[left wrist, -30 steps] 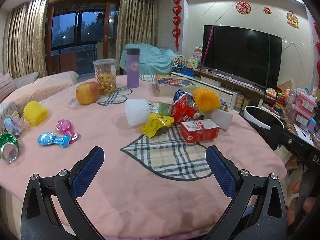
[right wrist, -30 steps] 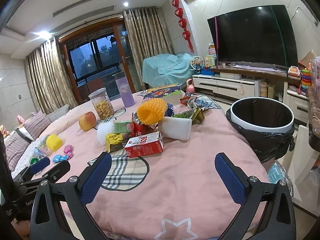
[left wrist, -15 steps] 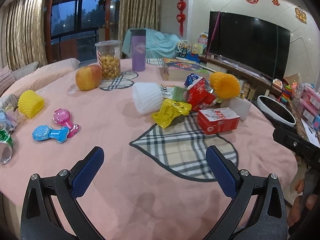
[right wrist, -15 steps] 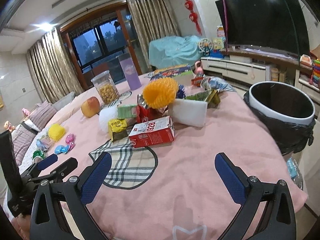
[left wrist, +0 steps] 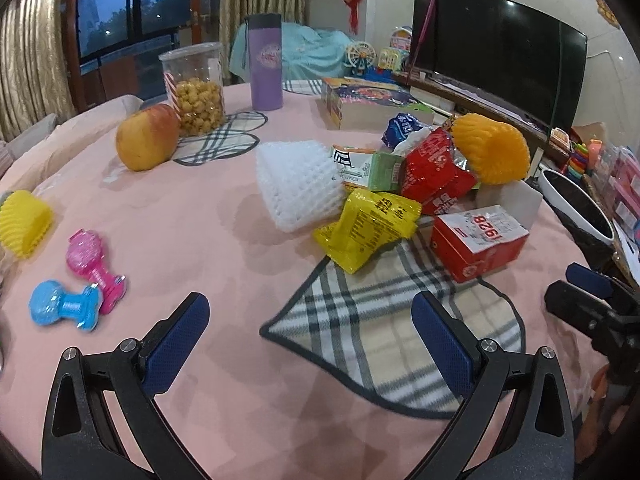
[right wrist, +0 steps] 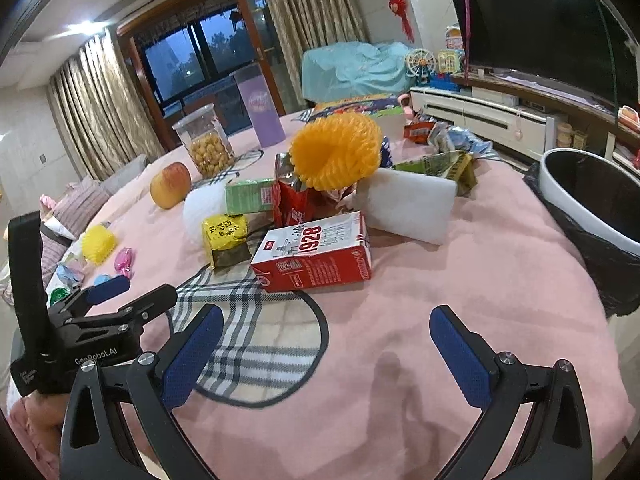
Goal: Collect trash
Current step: 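Grasp the yellow snack bag with the left tool while the right tool grasps the white-red milk carton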
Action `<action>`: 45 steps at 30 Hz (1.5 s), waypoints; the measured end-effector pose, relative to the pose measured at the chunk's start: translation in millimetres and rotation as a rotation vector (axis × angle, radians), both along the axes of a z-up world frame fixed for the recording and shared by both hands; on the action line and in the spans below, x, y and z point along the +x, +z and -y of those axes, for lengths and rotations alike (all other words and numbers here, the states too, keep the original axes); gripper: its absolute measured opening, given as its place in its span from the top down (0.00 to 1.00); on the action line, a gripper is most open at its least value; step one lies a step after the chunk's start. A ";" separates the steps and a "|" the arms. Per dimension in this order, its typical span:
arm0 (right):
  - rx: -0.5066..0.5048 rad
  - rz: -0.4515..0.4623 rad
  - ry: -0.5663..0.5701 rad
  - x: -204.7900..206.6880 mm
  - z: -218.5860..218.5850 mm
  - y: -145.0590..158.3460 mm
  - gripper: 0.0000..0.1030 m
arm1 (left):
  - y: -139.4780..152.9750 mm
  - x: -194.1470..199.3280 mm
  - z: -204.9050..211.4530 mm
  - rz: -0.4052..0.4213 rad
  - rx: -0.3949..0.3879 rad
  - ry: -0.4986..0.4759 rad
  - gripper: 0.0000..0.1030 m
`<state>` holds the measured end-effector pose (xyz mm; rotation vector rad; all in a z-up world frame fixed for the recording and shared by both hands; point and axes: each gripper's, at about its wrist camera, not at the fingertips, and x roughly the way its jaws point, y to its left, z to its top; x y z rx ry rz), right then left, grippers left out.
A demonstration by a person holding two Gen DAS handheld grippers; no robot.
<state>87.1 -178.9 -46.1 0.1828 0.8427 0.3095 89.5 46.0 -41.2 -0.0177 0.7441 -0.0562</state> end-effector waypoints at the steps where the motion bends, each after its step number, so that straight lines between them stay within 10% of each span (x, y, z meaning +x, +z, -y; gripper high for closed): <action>1: -0.007 -0.005 0.001 3.6 -2.2 -1.5 0.00 | -0.3 4.3 -0.6 -0.008 -0.002 -0.007 0.00; 14: -0.040 -0.083 0.026 36.2 -18.2 -19.2 0.00 | -10.5 54.2 8.2 -0.099 -0.018 -0.172 0.03; 17: -0.044 -0.099 0.033 41.1 -19.8 -22.9 0.00 | -12.8 61.1 12.7 -0.112 -0.002 -0.204 0.15; 22: -0.065 -0.121 0.030 46.9 -20.4 -27.2 0.00 | -16.7 71.8 10.9 -0.146 -0.038 -0.246 0.64; 27: -0.091 -0.119 0.025 52.8 -24.0 -25.2 0.03 | -14.1 68.6 9.7 -0.125 -0.064 -0.270 0.76; 32: -0.128 -0.126 0.022 50.8 -25.0 -27.0 0.63 | -8.0 57.9 10.6 -0.085 -0.051 -0.269 0.78; 36: -0.063 -0.134 0.022 47.9 -13.3 -24.9 0.60 | -6.8 48.9 7.4 -0.082 -0.058 -0.250 0.79; 40: -0.029 -0.122 0.048 46.3 -7.9 -18.0 0.24 | -6.0 37.9 -1.2 -0.083 -0.078 -0.222 0.79; 45: -0.055 -0.079 0.123 57.5 -11.4 -9.5 0.23 | -10.2 30.3 -12.7 -0.105 -0.112 -0.189 0.98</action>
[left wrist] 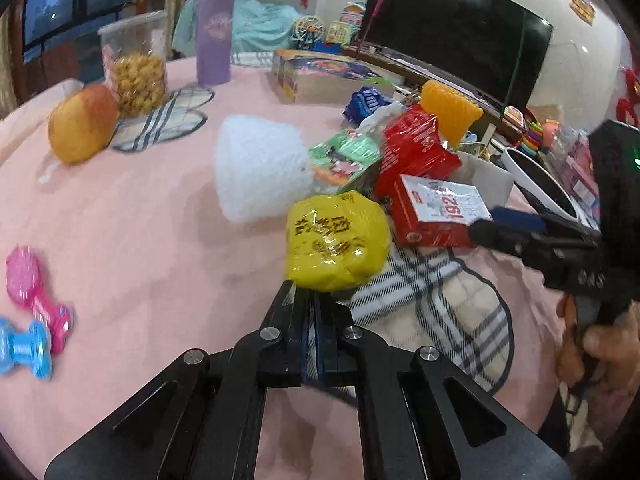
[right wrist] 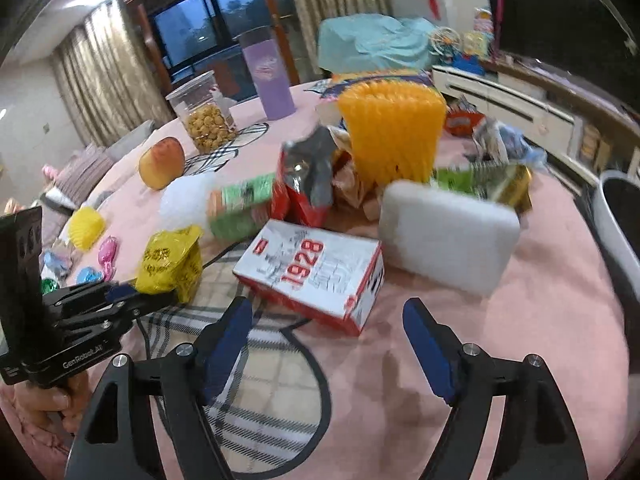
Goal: Collect trash
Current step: 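Grasp the yellow snack bag with the left tool while the right tool grasps the white-red milk carton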
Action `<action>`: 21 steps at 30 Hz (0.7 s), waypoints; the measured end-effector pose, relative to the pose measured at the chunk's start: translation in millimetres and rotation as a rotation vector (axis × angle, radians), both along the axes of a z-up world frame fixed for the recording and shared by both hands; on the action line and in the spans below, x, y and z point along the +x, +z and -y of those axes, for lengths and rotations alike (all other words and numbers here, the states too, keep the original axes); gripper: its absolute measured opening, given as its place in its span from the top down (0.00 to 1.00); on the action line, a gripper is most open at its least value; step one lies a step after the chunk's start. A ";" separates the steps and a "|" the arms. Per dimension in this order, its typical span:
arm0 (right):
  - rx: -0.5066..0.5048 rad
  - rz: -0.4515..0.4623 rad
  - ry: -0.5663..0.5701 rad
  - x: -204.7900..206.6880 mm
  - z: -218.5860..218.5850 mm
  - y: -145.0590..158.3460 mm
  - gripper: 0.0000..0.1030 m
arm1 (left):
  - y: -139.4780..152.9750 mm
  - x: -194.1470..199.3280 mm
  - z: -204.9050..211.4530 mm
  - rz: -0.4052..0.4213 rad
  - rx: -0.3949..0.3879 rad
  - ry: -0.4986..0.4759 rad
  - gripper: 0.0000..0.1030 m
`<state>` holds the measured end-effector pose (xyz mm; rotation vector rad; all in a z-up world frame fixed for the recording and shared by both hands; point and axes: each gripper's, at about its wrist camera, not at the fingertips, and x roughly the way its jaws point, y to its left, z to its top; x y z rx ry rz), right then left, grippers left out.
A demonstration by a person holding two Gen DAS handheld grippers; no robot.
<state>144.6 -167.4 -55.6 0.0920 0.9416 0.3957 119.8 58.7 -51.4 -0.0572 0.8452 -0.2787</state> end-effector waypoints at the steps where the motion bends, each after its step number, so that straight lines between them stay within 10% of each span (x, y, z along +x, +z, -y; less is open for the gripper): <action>1: -0.007 0.000 0.016 4.9 -0.5 -0.1 0.22 | -1.1 -1.3 -2.0 -0.004 -0.008 0.009 0.98; 11: 0.053 -0.044 0.130 10.6 -17.8 -6.0 0.38 | -3.6 -9.7 -2.9 -0.006 -0.020 0.037 0.98; 21: -0.036 0.038 0.256 29.8 -26.6 0.8 0.20 | -4.7 -15.0 -8.2 -0.011 -0.026 0.064 0.98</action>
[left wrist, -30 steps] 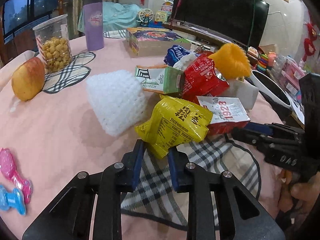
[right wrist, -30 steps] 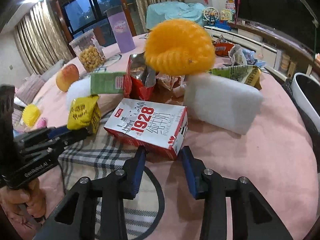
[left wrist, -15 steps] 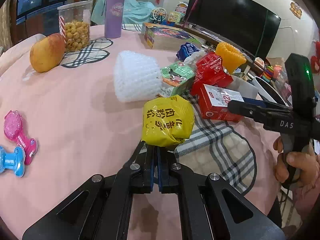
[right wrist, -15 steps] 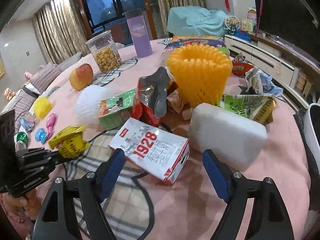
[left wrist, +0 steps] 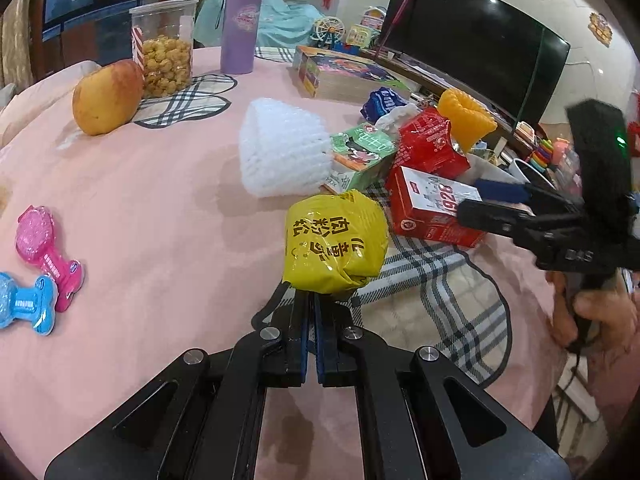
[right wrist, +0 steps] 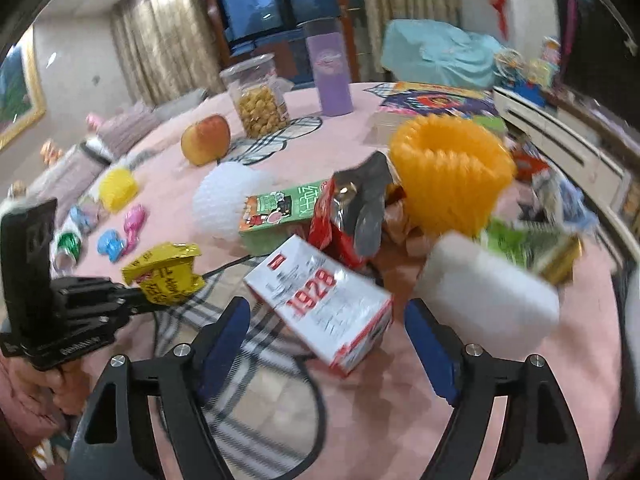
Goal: Collect trash
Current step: 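Carry the yellow bag and milk carton with both tools over the black trash bin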
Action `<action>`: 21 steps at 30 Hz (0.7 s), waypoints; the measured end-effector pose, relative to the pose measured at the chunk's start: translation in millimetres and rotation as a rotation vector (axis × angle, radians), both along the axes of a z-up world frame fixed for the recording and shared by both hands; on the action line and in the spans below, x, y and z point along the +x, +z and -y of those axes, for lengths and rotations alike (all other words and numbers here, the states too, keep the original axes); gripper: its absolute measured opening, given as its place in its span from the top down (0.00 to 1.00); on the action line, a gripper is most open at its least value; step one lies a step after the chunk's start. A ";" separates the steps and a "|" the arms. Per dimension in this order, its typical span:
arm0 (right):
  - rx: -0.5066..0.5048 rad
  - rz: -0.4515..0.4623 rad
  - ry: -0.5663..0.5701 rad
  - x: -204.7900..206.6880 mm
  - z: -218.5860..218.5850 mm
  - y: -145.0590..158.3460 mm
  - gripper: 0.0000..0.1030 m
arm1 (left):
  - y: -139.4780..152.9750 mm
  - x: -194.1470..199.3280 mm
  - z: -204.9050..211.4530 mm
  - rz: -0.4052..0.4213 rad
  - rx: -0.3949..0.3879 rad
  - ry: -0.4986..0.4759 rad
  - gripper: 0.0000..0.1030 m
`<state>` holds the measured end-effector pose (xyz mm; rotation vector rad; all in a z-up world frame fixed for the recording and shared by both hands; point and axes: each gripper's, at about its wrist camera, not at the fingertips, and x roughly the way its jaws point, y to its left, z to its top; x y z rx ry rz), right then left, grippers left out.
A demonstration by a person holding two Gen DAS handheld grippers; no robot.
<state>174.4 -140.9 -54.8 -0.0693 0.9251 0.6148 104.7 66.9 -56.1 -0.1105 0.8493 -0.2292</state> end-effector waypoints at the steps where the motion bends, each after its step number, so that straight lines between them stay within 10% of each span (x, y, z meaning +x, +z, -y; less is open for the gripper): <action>1: -0.023 0.001 0.028 5.0 -4.2 -2.1 0.19 | 0.2 -0.3 0.1 0.000 0.001 0.003 0.98; 8: -0.108 -0.051 0.161 16.2 -24.8 -23.4 0.34 | 1.6 -1.4 2.2 -0.001 0.002 0.016 0.98; 21: 0.053 -0.097 -0.133 -39.3 45.6 -8.5 0.45 | 9.6 -8.2 57.5 0.009 -0.011 -0.099 0.98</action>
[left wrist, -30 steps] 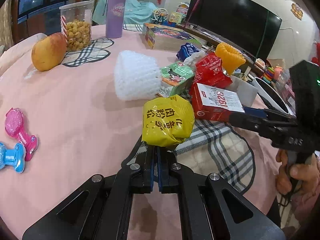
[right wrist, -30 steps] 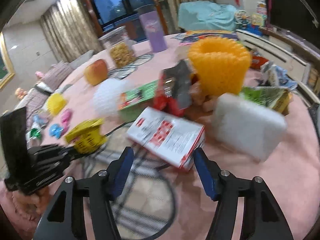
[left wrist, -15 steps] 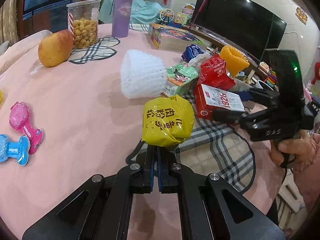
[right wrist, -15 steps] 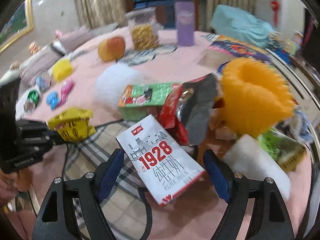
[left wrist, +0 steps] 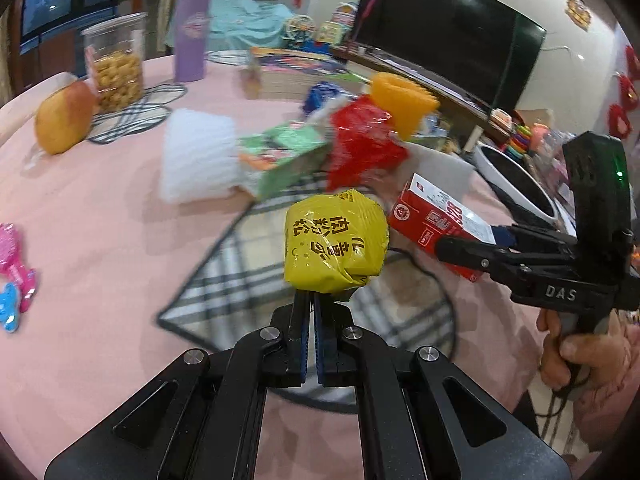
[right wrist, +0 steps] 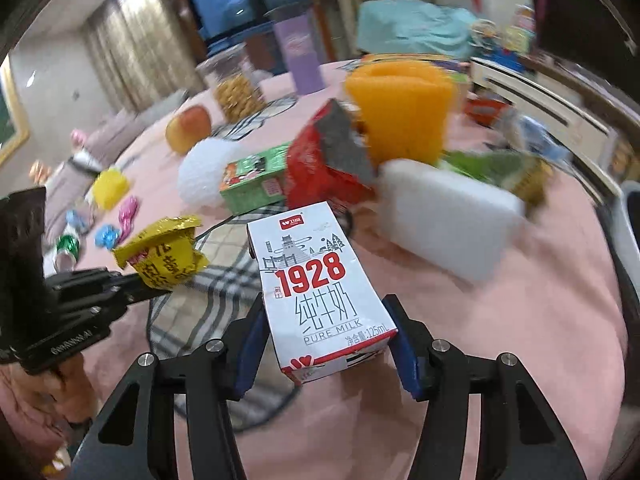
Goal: Collect trash
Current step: 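Carry the yellow bag and milk carton with both tools over the black trash bin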
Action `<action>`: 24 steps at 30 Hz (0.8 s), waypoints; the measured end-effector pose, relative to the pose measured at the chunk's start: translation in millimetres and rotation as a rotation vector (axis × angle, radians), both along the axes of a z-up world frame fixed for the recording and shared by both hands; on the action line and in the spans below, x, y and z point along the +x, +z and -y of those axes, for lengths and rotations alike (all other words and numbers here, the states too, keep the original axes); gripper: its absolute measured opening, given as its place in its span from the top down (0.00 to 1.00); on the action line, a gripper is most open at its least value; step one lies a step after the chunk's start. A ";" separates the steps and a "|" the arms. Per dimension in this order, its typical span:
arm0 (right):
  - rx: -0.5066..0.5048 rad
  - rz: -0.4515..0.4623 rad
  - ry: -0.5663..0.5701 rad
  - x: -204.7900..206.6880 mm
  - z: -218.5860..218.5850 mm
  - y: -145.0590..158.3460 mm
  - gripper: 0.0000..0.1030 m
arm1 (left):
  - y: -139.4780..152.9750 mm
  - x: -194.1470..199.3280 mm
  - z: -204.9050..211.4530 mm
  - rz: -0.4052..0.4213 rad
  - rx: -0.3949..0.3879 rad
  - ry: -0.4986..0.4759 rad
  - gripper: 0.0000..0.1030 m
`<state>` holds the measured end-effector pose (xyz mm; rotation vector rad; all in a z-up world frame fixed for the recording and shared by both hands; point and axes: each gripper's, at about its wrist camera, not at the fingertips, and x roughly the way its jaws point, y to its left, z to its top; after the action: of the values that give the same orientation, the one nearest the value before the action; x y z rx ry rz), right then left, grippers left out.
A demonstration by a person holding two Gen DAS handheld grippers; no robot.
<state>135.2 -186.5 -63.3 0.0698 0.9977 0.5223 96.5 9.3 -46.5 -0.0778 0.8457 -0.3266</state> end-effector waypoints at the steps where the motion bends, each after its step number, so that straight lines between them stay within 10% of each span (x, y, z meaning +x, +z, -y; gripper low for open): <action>1: 0.007 -0.001 -0.015 -3.1 5.5 2.1 0.45 | 0.6 0.5 6.8 -0.001 -0.001 -0.013 0.98; 24: 0.018 0.071 -0.369 -39.5 165.3 39.4 0.45 | 25.9 20.3 184.0 0.042 0.069 -0.309 0.98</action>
<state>95.7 -351.8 -23.9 0.2454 0.8851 0.1942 116.8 -174.7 -20.6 0.1247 0.8265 -0.5864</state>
